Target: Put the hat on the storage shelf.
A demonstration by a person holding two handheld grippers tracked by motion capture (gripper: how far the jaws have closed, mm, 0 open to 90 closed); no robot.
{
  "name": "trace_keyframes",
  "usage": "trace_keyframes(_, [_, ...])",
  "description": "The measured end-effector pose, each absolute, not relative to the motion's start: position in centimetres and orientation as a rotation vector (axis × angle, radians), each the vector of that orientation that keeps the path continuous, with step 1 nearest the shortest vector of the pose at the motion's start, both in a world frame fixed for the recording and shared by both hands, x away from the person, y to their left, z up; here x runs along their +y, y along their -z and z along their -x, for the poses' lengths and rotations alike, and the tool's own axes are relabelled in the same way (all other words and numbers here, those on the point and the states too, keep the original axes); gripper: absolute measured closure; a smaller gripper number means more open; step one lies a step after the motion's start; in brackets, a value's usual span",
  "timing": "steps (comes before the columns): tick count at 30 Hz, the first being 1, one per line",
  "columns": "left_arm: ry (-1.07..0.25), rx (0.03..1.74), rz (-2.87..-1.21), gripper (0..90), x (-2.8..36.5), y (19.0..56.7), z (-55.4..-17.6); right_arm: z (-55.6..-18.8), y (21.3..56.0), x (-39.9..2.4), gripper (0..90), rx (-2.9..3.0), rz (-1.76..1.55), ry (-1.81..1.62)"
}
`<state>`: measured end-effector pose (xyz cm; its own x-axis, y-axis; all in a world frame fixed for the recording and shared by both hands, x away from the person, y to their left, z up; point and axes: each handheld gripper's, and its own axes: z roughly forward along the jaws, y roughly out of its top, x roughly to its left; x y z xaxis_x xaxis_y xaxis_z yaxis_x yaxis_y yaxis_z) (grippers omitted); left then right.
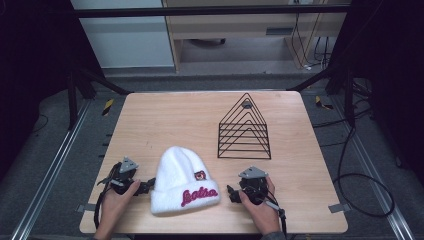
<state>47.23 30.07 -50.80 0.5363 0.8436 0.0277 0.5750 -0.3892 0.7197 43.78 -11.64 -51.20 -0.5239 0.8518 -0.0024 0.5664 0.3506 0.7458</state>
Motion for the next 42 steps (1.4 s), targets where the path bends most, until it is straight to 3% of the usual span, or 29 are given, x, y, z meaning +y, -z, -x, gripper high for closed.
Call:
trace_keyframes(21, [-0.502,1.121,-2.126,3.2,30.3,50.7,-46.7,-43.8,51.2,-11.6,13.3,2.225,-1.247,-0.994])
trace_keyframes(28, [-0.558,1.081,-2.063,6.9,30.4,48.4,-46.7,-43.8,51.2,-11.6,13.3,2.225,-1.246,-0.994])
trace_keyframes(36, [-0.544,0.956,-2.167,8.2,27.1,44.3,-49.4,-43.8,51.2,-11.6,13.3,2.227,-1.244,-0.996])
trace_keyframes(42, [-0.514,0.913,-2.242,9.6,24.9,43.8,-51.1,-43.8,51.2,-11.6,13.3,2.227,-1.242,-0.993])
